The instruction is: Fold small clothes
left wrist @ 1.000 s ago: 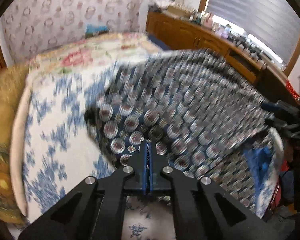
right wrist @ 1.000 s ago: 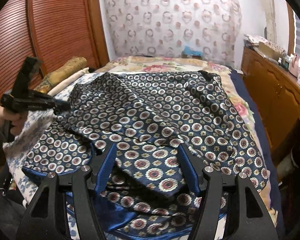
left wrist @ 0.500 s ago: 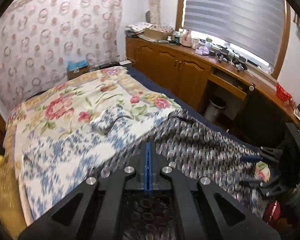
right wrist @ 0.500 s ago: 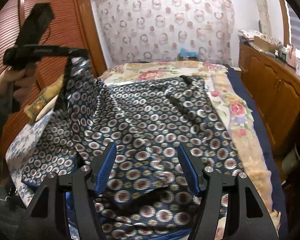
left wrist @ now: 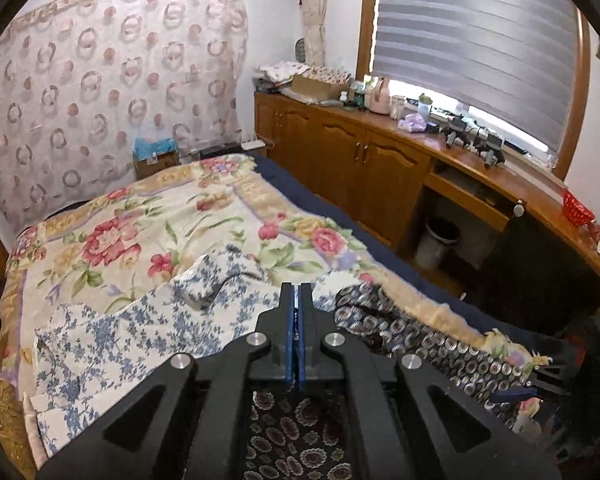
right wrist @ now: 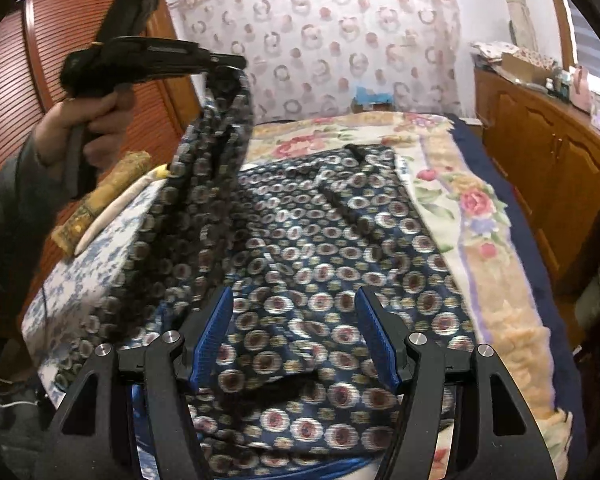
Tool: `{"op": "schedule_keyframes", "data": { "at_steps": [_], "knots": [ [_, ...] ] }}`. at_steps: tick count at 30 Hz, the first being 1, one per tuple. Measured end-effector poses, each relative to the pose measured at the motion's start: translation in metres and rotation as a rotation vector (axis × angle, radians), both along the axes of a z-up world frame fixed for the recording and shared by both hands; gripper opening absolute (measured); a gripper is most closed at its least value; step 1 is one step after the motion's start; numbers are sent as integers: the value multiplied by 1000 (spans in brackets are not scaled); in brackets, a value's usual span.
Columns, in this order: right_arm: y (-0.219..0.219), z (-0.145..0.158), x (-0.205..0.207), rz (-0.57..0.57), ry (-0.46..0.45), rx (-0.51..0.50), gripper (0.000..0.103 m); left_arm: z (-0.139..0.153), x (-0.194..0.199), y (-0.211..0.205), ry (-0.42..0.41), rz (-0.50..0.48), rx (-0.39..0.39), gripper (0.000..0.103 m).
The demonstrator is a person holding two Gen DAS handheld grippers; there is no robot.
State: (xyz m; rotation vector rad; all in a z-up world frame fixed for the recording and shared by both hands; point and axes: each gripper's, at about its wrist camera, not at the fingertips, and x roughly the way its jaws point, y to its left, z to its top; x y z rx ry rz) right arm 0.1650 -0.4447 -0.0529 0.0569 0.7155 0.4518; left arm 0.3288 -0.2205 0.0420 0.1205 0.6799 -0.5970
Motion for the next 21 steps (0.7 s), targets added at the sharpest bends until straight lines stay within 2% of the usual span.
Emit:
{"op": "schedule_keyframes", "data": {
  "at_steps": [4, 7, 8, 10, 11, 12, 13, 14, 17, 21],
  "knots": [
    [19, -2, -1, 51, 21, 14, 65, -10, -2, 11, 32, 9, 25, 6],
    [38, -9, -1, 108, 55, -1, 64, -17, -11, 23, 44, 2, 30, 16],
    [43, -12, -1, 121, 63, -14, 63, -20, -14, 27, 47, -3, 30, 20],
    [52, -18, 1, 142, 85, -46, 55, -25, -22, 33, 52, -10, 37, 26],
    [54, -20, 2, 139, 93, -65, 43, -29, -26, 38, 53, -13, 44, 32],
    [56, -22, 3, 135, 100, -84, 19, -33, -31, 40, 56, -17, 50, 34],
    [55, -23, 4, 136, 105, -98, 5, -36, -36, 43, 61, -23, 53, 35],
    [54, -21, 4, 131, 99, -110, 1, -41, -41, 47, 70, -31, 54, 36],
    [38, -5, 5, 35, 43, -132, 1, -55, -57, 57, 92, -43, 51, 38],
    [4, 15, 6, -192, -15, -190, 3, -72, -81, 70, 123, -67, 45, 43]
  ]
}}
